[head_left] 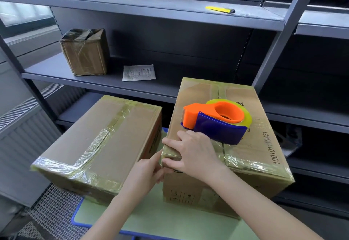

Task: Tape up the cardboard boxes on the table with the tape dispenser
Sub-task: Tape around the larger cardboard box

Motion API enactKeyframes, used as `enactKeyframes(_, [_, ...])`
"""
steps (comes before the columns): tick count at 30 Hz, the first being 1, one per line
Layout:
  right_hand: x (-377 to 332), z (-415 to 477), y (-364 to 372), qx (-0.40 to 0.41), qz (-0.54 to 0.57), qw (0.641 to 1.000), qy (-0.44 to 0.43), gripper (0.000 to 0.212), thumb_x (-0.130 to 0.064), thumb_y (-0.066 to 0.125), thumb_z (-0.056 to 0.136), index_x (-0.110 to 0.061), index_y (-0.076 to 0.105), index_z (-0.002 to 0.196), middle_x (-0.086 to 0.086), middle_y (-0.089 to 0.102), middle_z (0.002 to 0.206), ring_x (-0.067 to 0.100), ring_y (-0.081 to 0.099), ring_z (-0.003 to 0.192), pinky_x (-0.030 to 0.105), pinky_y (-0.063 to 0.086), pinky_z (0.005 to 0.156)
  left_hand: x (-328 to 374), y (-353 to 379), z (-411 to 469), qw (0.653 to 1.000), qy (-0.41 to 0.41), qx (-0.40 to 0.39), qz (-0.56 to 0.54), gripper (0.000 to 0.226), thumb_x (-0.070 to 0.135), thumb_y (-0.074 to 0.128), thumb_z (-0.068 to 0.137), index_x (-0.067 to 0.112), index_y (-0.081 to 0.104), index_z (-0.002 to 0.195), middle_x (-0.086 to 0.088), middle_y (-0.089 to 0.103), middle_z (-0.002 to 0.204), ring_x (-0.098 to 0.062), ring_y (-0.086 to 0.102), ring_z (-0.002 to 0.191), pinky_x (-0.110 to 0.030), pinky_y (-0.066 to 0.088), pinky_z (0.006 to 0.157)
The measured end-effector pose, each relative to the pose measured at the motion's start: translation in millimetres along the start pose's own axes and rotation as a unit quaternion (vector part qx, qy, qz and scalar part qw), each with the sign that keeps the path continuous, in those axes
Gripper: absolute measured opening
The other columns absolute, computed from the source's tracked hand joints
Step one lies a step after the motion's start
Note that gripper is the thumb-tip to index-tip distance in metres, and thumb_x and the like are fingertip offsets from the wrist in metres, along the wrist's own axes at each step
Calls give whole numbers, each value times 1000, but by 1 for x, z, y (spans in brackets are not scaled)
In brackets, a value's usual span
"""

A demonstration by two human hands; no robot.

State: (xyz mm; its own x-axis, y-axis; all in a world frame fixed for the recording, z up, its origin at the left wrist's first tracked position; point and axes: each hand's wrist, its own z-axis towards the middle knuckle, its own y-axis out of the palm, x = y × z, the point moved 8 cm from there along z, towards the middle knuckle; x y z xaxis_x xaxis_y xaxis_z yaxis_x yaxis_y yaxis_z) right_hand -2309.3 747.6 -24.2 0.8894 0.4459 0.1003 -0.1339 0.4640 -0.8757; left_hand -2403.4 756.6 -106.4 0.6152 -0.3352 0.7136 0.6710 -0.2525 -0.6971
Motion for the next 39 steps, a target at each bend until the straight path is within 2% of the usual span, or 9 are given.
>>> enactKeyframes(6, [-2, 0, 0, 9, -4, 1000, 9, 48, -65, 66, 72, -29, 72, 103, -4, 56, 65, 15, 53, 54, 27, 41, 48, 3, 0, 2, 999, 38, -2, 34, 40, 22, 64, 88, 48, 33, 83, 14, 59, 57, 1, 55, 53, -9, 41, 58])
enactKeyframes(11, [-4, 0, 2, 7, -3, 1000, -15, 44, -58, 71, 72, -26, 73, 101, -3, 58, 65, 14, 54, 54, 26, 42, 47, 2, -1, 2, 998, 49, 11, 31, 16, 37, 60, 86, 28, 54, 97, 18, 55, 54, 1, 53, 50, -11, 42, 58])
enactKeyframes(14, [-6, -1, 3, 9, 3, 1000, -23, 44, -58, 70, 72, -26, 73, 102, -3, 58, 65, 14, 54, 54, 26, 43, 47, 2, -1, 1, 997, 45, 14, 67, 35, 40, 63, 86, 13, 57, 109, 19, 51, 54, 2, 49, 50, -10, 37, 55])
enactKeyframes(16, [-4, -2, 3, -1, 9, 1000, -22, 48, -62, 64, 74, -26, 73, 104, -3, 57, 66, 14, 54, 55, 25, 43, 47, 7, -3, 0, 994, 40, 15, 100, 56, 63, 56, 78, 17, 54, 110, 19, 48, 56, 2, 45, 51, -10, 33, 52])
enactKeyframes(19, [0, -4, -6, -22, 44, 999, -23, 56, -64, 40, 84, -26, 69, 113, -5, 54, 67, 8, 52, 56, 19, 34, 45, 18, -14, -6, 988, 52, 47, 140, 89, 98, 12, 52, 31, 50, 97, 14, 44, 52, 1, 43, 47, -11, 31, 47])
enactKeyframes(22, [17, -8, -42, 74, 58, 996, 3, 44, -47, 42, 90, -17, 70, 107, -3, 53, 70, 10, 50, 61, 22, 39, 49, 21, -36, -10, 983, 68, 124, 114, 93, 89, 10, 70, 27, 62, 116, 12, 51, 51, 2, 48, 47, -9, 32, 48])
enactKeyframes(25, [54, -15, -74, 156, -37, 980, 120, 37, -42, 53, 84, -9, 67, 94, 6, 57, 80, 25, 53, 76, 35, 46, 64, 25, -55, -12, 975, 79, 197, 66, 64, 68, 29, 85, 21, 70, 100, 16, 47, 47, 2, 51, 51, -7, 28, 46])
enactKeyframes(30, [99, -16, -46, -136, -50, 960, 239, 57, -55, 49, 89, -13, 46, 127, 4, 58, 119, 24, 51, 111, 36, 34, 99, 46, -59, -10, 962, 104, 246, 60, 40, 44, 39, 88, 19, 70, 84, 11, 56, 55, -6, 52, 64, -11, 37, 56])
enactKeyframes(39, [93, -11, -57, -93, 40, 955, 280, 45, -48, 52, 92, -14, 45, 120, 2, 63, 109, 23, 57, 97, 28, 35, 73, 79, -45, 9, 971, 153, 169, 73, 52, 54, 35, 86, 18, 74, 86, 8, 61, 82, -11, 51, 83, -20, 39, 72])
